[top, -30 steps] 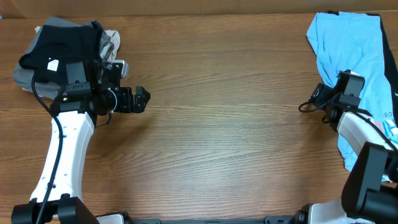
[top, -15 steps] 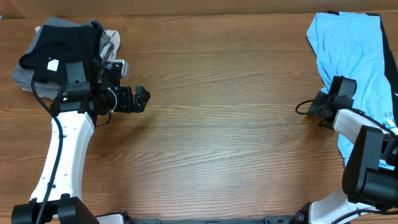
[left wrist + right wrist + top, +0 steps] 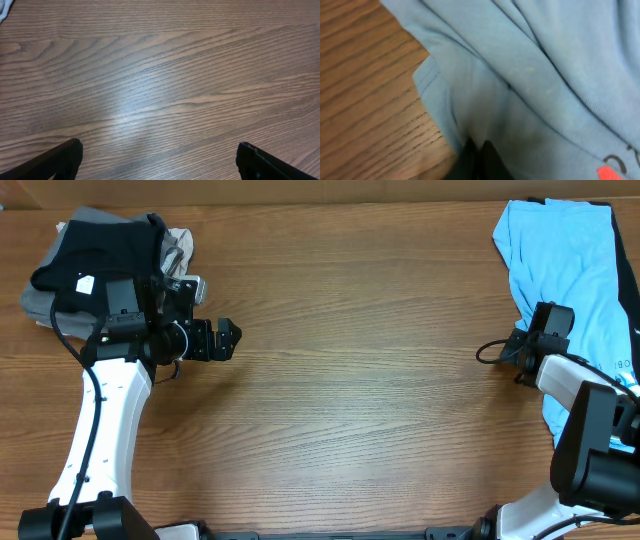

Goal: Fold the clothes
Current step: 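Grasp the light-blue T-shirt edge with the right gripper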

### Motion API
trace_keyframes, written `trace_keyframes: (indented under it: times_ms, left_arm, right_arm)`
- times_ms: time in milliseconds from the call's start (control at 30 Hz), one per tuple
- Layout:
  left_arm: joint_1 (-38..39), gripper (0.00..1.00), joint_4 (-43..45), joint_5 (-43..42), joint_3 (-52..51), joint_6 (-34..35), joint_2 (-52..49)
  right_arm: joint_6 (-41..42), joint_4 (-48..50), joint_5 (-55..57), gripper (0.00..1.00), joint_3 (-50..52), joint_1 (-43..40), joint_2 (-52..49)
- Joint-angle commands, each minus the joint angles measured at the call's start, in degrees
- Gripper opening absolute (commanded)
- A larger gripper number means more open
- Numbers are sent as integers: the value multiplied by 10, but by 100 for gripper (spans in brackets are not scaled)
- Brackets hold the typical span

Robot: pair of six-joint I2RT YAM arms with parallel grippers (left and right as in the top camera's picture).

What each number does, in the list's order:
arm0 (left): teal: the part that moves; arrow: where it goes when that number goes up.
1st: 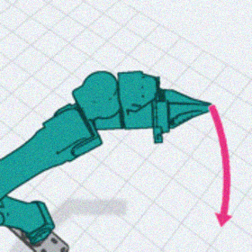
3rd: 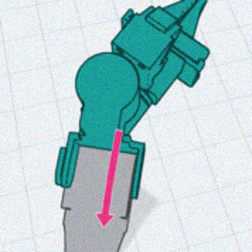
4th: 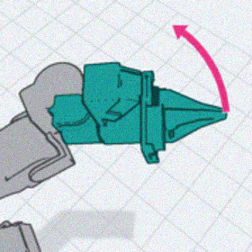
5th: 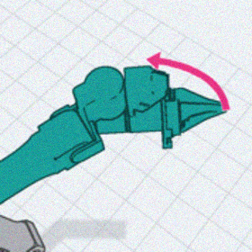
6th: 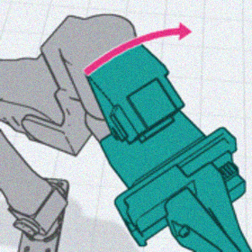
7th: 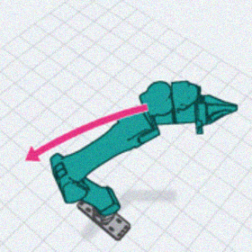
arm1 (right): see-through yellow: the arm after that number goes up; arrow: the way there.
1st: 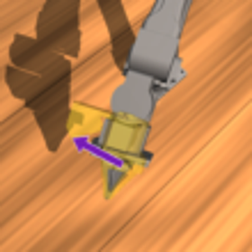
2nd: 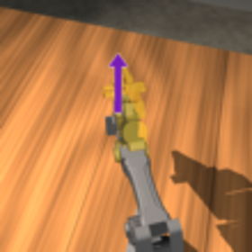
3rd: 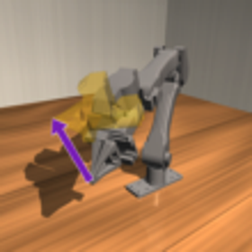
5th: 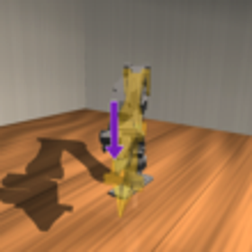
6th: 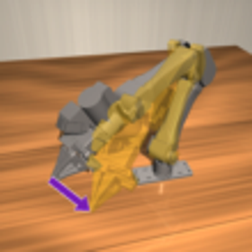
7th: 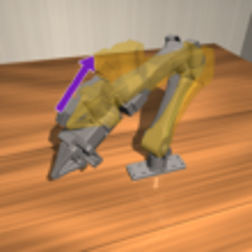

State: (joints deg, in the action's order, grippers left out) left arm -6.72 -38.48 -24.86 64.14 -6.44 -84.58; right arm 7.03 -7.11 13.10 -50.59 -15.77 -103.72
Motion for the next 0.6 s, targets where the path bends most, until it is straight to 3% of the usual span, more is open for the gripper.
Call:
trace_keyframes:
  times_ms: [0, 267, 567]
  left_arm:
    - [4, 100, 6, -3, 12, -5, -1]
    - [4, 100, 42, -2, 12, 30, -1]
    - [2, 100, 57, 19, 12, 39, -1]
  right_arm:
    - [3, -6, -16, 4, -9, 0, -13]
    - [10, -63, -140, 4, -56, 66, 0]
    - [9, -276, -195, 4, -231, 223, 6]
